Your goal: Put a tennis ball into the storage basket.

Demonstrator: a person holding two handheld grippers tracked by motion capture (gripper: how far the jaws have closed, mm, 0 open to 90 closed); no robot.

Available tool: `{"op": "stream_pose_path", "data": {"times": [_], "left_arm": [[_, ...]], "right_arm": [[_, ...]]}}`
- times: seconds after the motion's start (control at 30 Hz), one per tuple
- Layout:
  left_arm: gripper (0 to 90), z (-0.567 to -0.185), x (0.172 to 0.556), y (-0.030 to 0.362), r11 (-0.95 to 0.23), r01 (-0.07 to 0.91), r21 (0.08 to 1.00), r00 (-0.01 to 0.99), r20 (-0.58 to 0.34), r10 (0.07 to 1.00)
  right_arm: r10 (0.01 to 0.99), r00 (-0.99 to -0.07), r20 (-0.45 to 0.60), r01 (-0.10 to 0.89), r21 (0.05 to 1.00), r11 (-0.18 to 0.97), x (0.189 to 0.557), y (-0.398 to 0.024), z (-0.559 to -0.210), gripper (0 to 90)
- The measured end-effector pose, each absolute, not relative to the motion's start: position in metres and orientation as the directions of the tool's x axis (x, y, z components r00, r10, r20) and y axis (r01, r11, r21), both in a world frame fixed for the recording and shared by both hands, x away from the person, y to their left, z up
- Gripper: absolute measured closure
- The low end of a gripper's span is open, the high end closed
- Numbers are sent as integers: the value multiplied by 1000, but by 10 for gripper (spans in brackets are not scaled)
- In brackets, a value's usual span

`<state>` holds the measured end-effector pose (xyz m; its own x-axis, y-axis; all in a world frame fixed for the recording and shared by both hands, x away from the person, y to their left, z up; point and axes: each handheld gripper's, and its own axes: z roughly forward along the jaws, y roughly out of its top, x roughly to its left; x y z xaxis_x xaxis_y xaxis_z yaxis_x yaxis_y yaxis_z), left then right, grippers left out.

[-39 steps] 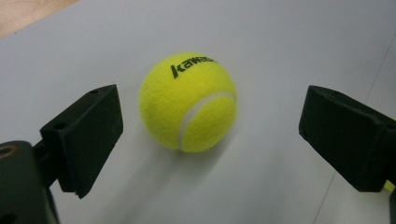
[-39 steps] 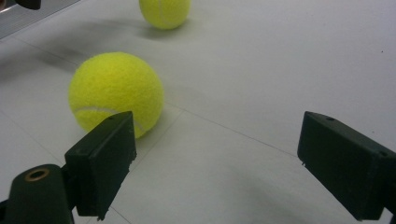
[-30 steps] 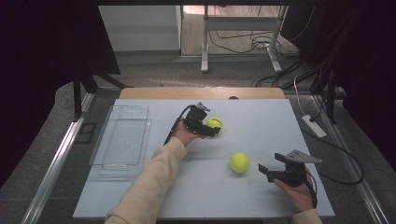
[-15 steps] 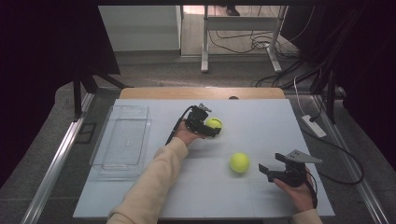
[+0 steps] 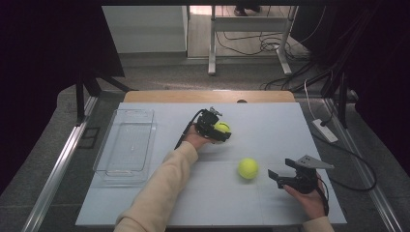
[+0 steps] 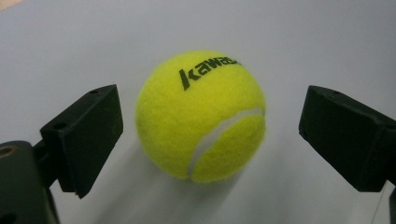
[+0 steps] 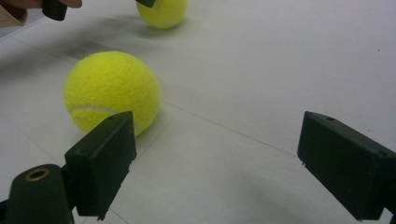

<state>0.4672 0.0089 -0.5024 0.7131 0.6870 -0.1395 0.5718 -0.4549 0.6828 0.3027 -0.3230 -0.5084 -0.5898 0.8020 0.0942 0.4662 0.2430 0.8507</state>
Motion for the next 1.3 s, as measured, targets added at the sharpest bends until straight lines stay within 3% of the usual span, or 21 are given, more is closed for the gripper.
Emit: {"op": "stream_pose_path", "data": {"times": [0.3, 0.53, 1.3], "left_arm": [[87, -508, 469, 8, -462, 579, 671, 713, -144, 686], [256, -510, 470, 8, -467, 581, 667, 706, -128, 696], [273, -492, 459, 22, -446, 557, 700, 718, -136, 683]], "right_arm": [[804, -587, 96, 467, 852, 239, 303, -324, -508, 117], [806, -585, 95, 467, 851, 239, 303, -324, -508, 118], [809, -581, 90, 466, 851, 240, 303, -325, -508, 118]]}}
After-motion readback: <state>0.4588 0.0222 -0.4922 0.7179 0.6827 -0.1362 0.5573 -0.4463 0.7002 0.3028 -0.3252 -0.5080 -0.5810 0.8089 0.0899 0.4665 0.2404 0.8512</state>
